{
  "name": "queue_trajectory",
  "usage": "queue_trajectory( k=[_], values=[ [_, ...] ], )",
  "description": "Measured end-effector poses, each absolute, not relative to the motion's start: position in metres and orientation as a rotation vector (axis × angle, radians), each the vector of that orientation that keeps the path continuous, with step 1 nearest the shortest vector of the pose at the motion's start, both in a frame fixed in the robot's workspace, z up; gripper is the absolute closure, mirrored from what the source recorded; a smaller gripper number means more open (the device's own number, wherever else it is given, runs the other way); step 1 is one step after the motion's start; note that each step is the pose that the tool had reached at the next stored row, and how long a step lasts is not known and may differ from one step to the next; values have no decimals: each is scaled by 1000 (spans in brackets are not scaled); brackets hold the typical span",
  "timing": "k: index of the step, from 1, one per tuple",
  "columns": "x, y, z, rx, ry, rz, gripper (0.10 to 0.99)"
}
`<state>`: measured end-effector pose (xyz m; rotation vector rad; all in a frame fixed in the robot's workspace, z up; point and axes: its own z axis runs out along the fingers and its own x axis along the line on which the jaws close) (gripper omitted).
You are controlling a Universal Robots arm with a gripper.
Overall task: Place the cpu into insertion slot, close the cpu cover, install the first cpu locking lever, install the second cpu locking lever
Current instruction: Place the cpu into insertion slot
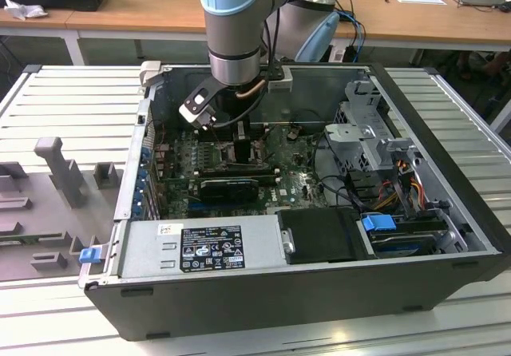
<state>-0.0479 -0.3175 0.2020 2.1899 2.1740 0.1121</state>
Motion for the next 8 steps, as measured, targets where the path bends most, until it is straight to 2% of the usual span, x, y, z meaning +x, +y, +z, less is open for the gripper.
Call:
queue_trajectory(
  k=[1, 2, 6, 7, 8],
  values=[
    [-48, -318, 202, 2190, 2174, 112, 490],
    [-48, -318, 202, 2190, 2174, 112, 424],
    [-48, -318, 203, 2190, 2174, 112, 424],
    [-48, -318, 205, 2190, 2174, 112, 439],
    [-48, -318, 207, 2190, 2174, 112, 506]
  ],
)
